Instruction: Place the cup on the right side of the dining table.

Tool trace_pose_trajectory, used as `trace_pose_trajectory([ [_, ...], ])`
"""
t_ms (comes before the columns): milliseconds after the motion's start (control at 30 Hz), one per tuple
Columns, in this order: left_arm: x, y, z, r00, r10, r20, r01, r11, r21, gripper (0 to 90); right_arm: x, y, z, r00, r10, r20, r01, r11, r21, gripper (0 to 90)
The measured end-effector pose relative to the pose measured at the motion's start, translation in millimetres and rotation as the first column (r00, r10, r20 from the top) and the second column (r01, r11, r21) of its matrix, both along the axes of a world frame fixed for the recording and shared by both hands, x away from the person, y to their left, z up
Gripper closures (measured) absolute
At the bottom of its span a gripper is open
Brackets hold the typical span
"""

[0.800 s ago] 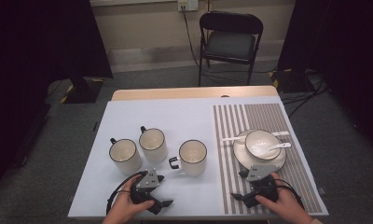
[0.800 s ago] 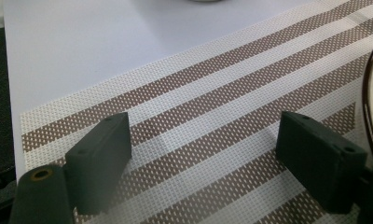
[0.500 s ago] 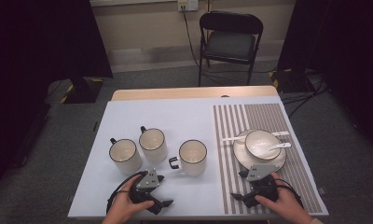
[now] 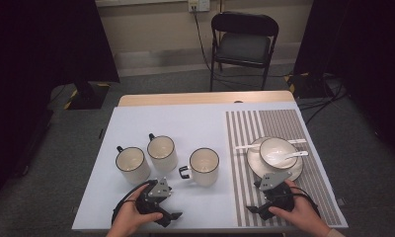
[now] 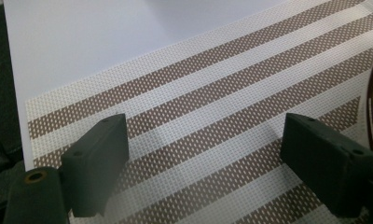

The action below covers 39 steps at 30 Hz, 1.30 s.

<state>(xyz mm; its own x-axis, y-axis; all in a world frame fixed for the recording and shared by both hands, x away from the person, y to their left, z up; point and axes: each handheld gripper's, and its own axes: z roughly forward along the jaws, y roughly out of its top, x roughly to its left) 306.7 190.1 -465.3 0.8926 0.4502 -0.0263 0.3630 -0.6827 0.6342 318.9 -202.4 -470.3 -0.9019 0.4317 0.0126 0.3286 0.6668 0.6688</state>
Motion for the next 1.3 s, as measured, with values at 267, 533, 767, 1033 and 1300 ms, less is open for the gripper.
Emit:
trace_pose_trajectory([
  [267, 4.4, 1.5, 8.0, 0.9989, 0.039, -0.027, -0.039, 0.9992, 0.001, 9.7, 2.4, -0.1, 8.8, 0.9999, 0.014, 0.004, -0.014, 0.9997, -0.021, 14.8],
  [533, 12.2, -0.4, 16.5, 0.9993, 0.026, -0.025, -0.025, 0.9992, 0.031, 15.1, 8.9, 5.8, 13.1, 0.9996, 0.020, -0.021, -0.020, 0.9993, -0.032, 14.8],
  [767, 19.6, -1.9, 19.9, 0.9989, 0.037, -0.027, -0.036, 0.9986, 0.040, 15.0, 14.2, 9.0, 12.6, 0.9980, 0.034, -0.053, -0.037, 0.9978, -0.054, 15.1],
  [1033, 24.7, -1.8, 22.4, 0.9983, 0.050, -0.031, -0.048, 0.9982, 0.036, 15.2, 17.8, 16.7, 13.9, 0.9976, 0.043, -0.054, -0.047, 0.9960, -0.075, 14.8],
  [1300, 30.7, -2.3, 26.7, 0.9977, 0.057, -0.036, -0.056, 0.9978, 0.037, 15.3, 23.5, 23.6, 20.9, 0.9972, 0.051, -0.054, -0.056, 0.9951, -0.082, 14.6],
])
